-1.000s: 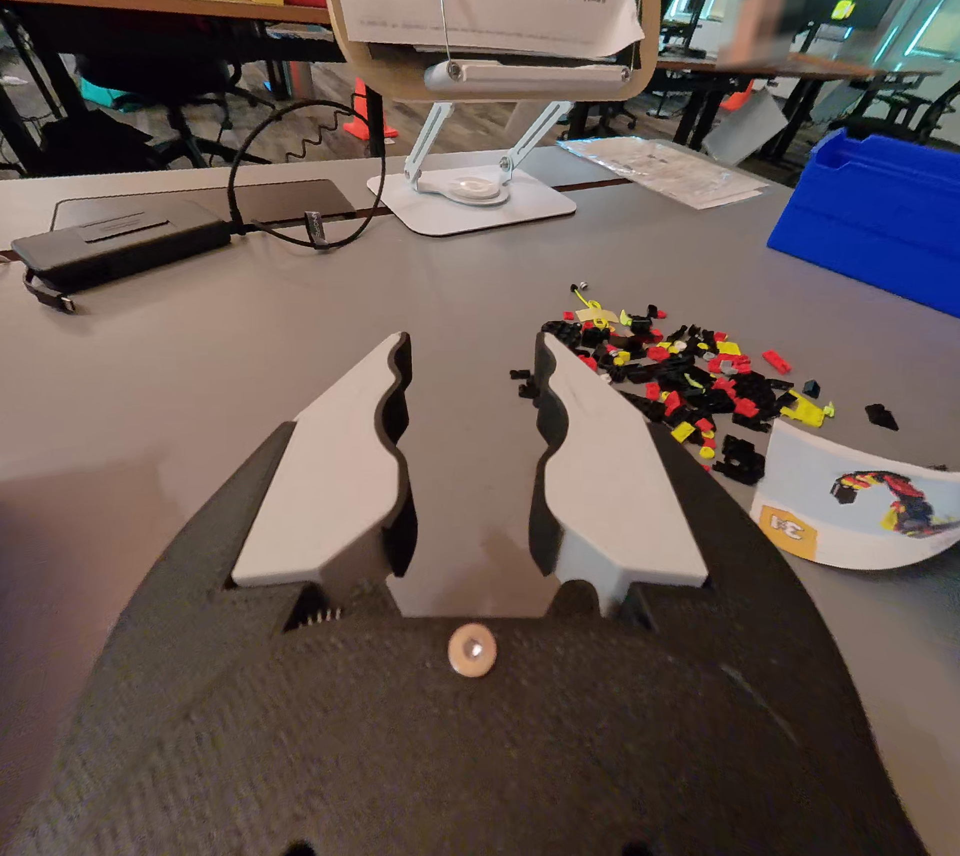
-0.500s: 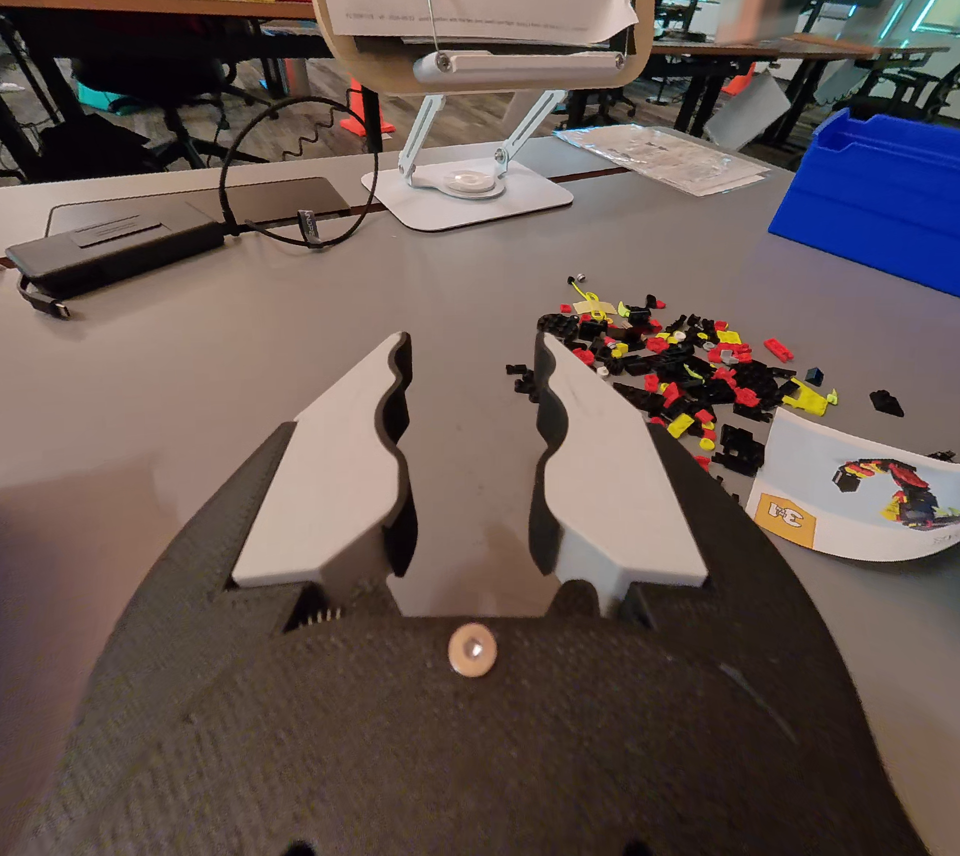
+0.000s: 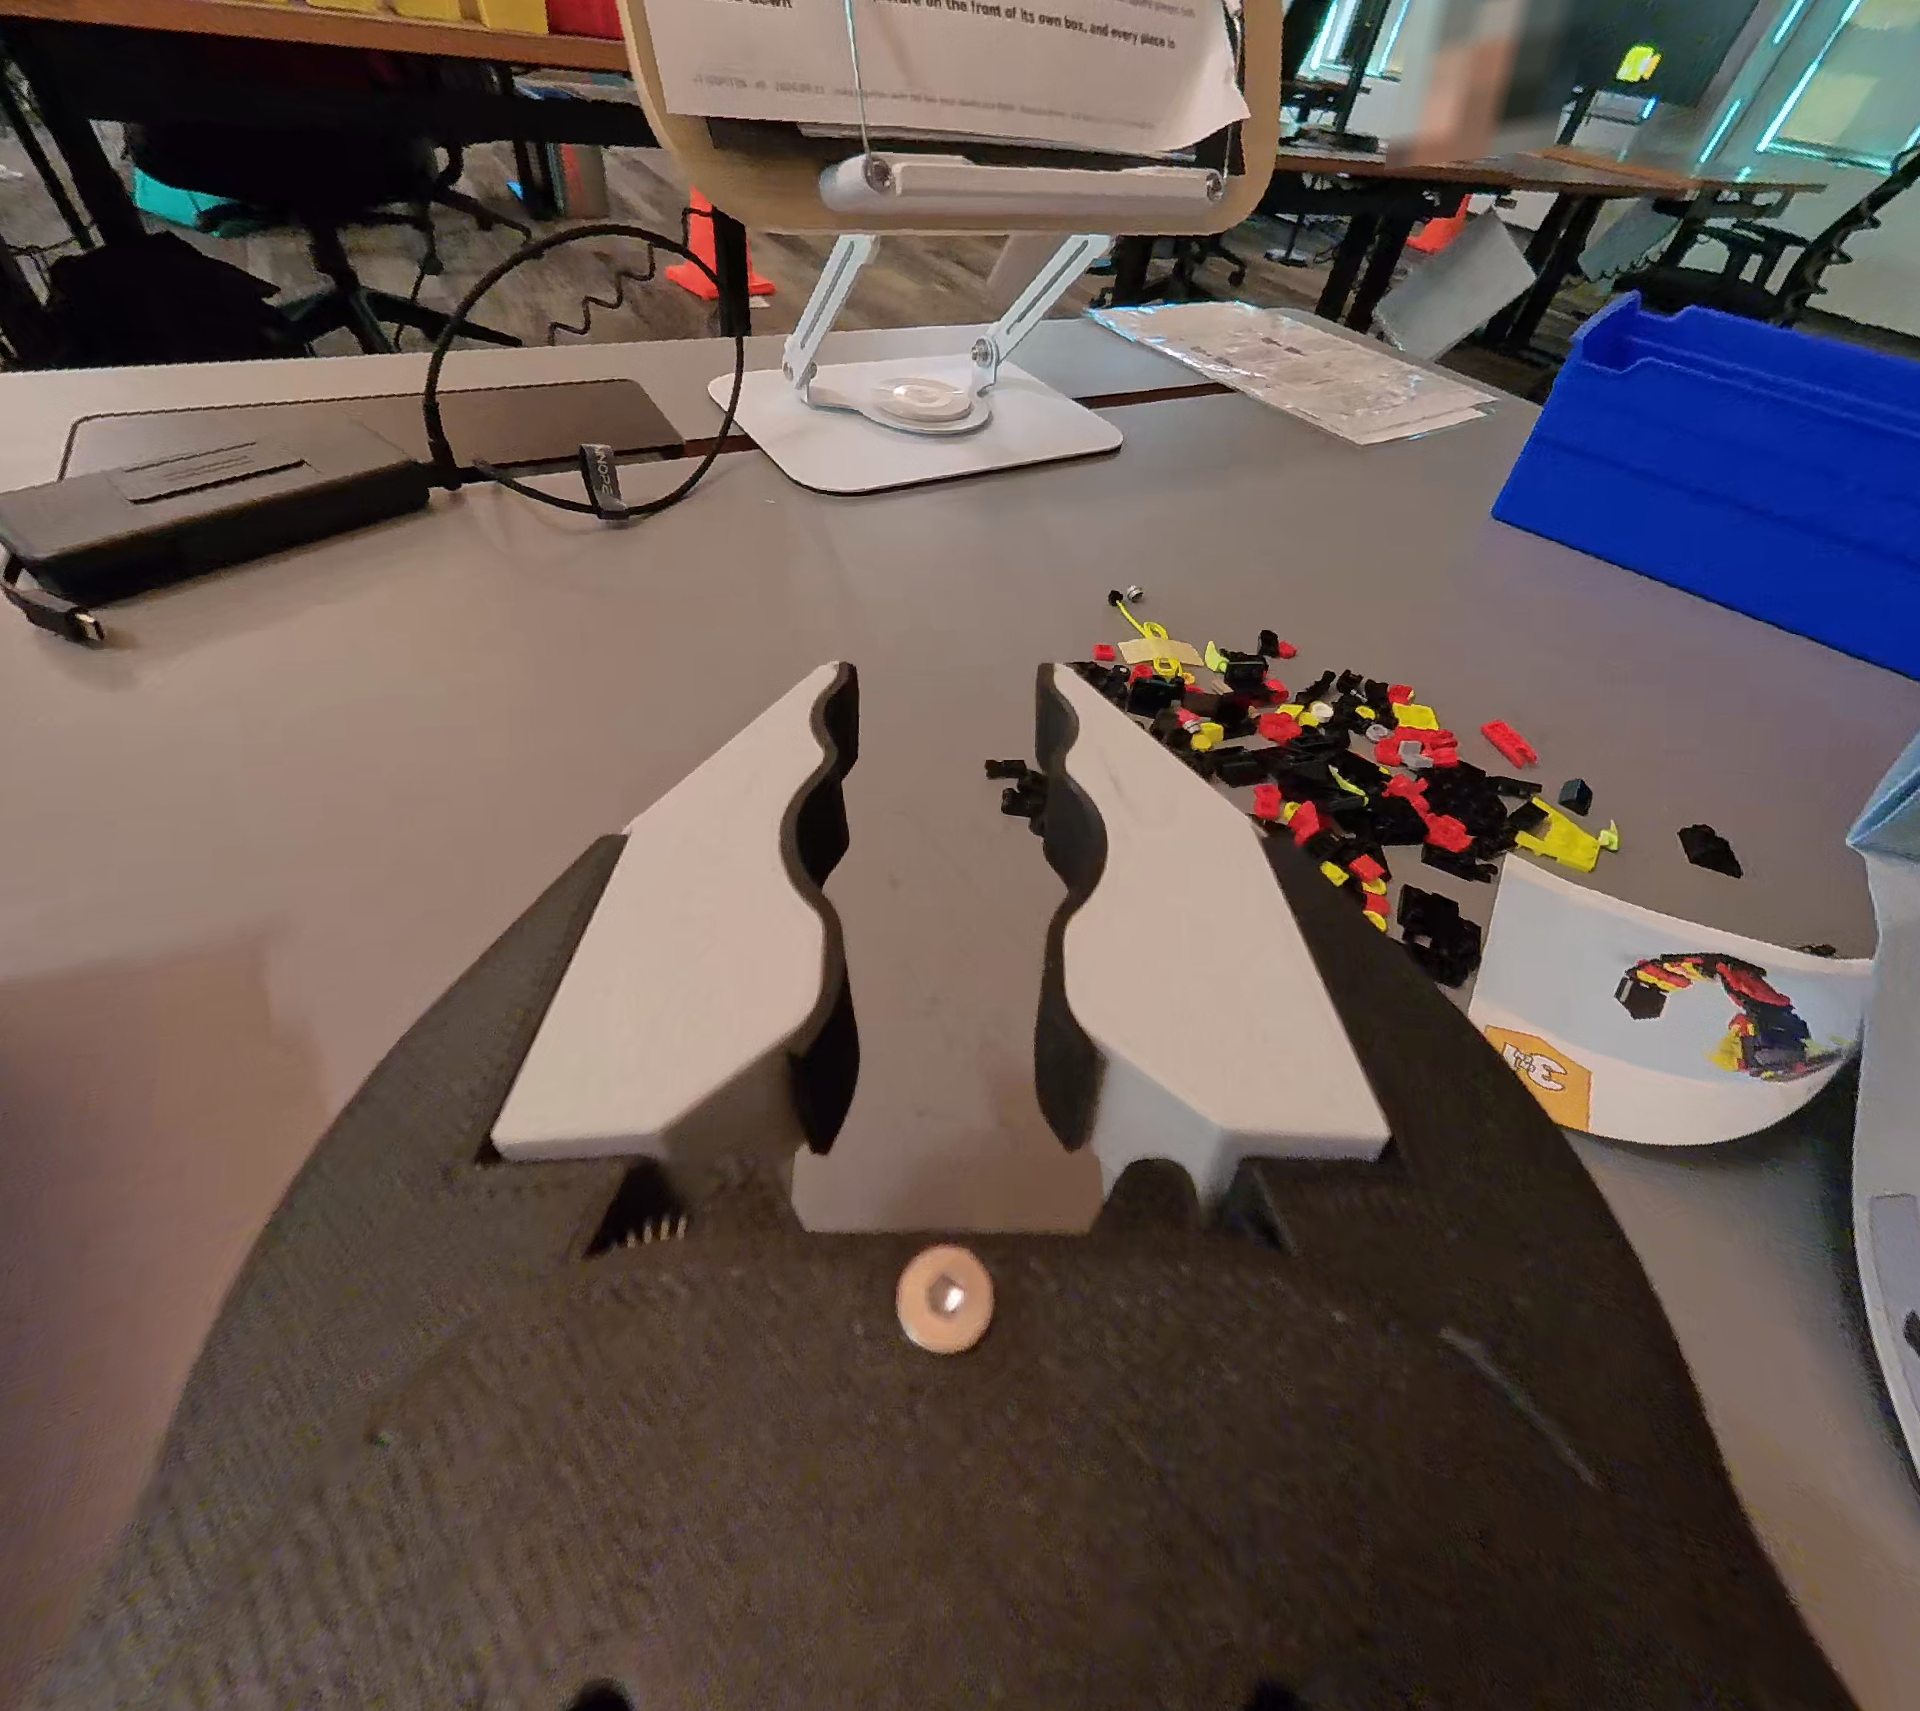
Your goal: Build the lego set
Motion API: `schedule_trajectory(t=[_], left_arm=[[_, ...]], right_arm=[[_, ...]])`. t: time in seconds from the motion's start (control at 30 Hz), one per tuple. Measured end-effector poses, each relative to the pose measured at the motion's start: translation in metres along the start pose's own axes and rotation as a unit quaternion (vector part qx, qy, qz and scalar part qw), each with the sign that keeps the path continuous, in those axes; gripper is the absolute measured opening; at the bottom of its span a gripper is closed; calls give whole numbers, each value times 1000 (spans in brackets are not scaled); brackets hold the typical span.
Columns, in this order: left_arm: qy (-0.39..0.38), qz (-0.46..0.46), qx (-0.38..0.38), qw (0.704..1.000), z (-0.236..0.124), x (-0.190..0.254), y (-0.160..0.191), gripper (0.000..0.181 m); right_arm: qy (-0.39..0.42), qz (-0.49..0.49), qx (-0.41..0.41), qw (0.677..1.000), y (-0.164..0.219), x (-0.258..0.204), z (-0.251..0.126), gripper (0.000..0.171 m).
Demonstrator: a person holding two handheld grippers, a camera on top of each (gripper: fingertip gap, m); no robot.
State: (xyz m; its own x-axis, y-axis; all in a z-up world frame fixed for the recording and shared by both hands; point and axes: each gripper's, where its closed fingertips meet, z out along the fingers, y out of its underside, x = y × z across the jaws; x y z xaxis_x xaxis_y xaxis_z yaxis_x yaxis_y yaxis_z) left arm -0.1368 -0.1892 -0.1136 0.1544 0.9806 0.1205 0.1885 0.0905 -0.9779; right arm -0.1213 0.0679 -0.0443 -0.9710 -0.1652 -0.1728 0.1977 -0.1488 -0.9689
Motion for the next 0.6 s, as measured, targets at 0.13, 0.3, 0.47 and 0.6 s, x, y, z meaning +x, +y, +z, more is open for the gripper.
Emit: schedule_trajectory(t=[0.13,0.3,0.47,0.6], left_arm=[[16,18,-5,1000,3,9,2,33],[48,21,-5,999,4,26,3,33],[48,17,-3,999,4,25,2,34],[53,9,-5,999,4,24,3,35]], right_arm=[[-9,-2,-10,1000,3,-3,2,0],[-5,-15,-16,1000,5,-5,3,0],[0,-18,-15,1000,4,-4,3,0],[15,1,-11,1000,4,4,2,0]])
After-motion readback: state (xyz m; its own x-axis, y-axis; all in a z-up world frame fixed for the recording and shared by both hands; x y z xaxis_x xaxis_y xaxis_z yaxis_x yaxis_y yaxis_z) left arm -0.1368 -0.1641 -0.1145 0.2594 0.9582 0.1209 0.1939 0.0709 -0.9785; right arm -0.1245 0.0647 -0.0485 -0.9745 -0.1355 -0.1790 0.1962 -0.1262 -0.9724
